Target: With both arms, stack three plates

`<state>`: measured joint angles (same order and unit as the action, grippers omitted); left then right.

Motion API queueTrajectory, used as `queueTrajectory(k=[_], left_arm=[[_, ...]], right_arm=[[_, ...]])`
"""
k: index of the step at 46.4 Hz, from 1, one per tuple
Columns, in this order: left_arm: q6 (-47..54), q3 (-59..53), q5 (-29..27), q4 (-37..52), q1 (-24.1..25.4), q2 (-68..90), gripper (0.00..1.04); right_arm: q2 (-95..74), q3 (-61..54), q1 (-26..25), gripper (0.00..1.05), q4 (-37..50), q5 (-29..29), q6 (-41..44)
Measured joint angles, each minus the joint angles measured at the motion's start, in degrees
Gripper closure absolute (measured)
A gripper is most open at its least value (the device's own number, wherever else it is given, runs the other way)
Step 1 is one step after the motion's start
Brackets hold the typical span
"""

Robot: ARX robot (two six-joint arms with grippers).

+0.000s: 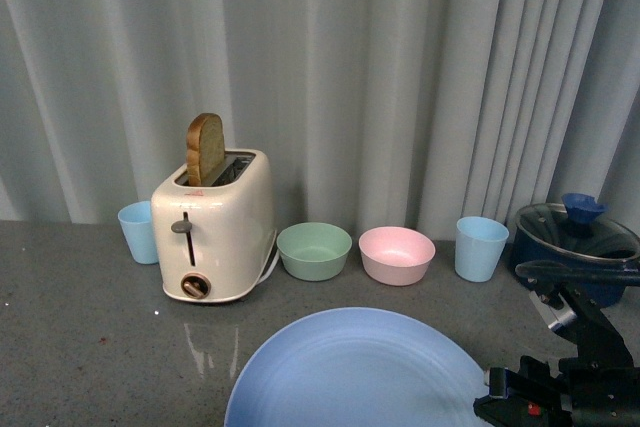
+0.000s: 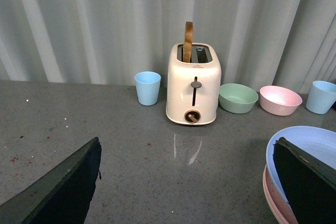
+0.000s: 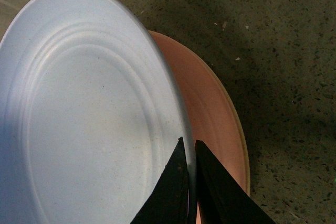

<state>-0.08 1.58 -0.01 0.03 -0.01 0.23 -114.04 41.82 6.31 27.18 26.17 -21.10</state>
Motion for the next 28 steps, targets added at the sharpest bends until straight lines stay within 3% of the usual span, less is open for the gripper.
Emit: queueTrajectory(k=[17,24,28], left_arm=[[0.0,0.0,0.0,0.0,0.0,0.0,0.07],[0.0,0.0,0.0,0.0,0.0,0.0,0.07],[0.0,0.0,0.0,0.0,0.0,0.0,0.07]], right_arm=[[-1.07,0.0,-0.37,1.01,-0.63,-0.5,0.37],[-1.16,0.02,-0.39,0.79,-1.18,-0.13,0.37],[-1.03,0.02,-0.87,0.61,-1.92,0.02,0.42]])
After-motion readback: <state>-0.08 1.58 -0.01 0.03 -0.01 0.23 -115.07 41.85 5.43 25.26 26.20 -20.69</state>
